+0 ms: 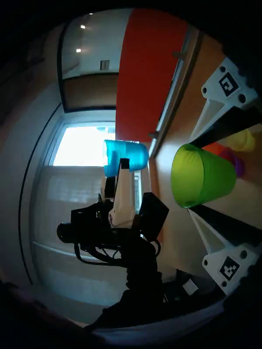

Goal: Pour water

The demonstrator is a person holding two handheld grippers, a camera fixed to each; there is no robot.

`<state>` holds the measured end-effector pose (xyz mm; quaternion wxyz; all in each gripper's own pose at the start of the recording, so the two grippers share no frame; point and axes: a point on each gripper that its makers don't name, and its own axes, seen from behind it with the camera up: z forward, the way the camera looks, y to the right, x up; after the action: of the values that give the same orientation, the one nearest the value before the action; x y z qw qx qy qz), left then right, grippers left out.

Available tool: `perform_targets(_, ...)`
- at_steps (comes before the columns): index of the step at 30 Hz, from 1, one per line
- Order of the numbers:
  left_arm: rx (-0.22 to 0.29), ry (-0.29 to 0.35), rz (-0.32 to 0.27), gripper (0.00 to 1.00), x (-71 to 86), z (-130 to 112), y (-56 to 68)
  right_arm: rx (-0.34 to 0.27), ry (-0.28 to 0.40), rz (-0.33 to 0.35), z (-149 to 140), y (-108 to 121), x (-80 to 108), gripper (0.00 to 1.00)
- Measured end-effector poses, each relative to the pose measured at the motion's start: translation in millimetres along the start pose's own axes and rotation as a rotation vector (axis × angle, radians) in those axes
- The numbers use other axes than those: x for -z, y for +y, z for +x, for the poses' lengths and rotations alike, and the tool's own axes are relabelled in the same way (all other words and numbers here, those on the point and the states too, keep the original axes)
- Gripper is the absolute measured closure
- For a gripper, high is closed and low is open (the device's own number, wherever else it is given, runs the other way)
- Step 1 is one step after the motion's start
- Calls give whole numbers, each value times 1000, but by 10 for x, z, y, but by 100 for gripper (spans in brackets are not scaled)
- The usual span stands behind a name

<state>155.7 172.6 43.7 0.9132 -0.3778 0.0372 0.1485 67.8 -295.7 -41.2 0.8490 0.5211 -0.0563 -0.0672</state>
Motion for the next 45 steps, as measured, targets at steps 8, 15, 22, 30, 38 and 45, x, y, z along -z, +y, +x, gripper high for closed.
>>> perform_targets(8,-76,12,13,17,95,109,-6,3,-4,23,25,-25,-96,8)
perform_targets(15,-160,34,22,17,126,213,2,10,-12,50,45,-81,-201,8)
perform_targets(22,-239,44,26,17,164,292,19,6,-15,62,61,-105,-279,8)
perform_targets(30,-303,55,36,17,216,370,18,8,-15,67,95,-108,-318,8)
perform_targets(38,-365,55,36,17,218,391,39,9,-13,72,102,-113,-345,8)
perform_targets(45,-422,53,45,17,225,406,48,4,-8,74,130,-109,-350,9)
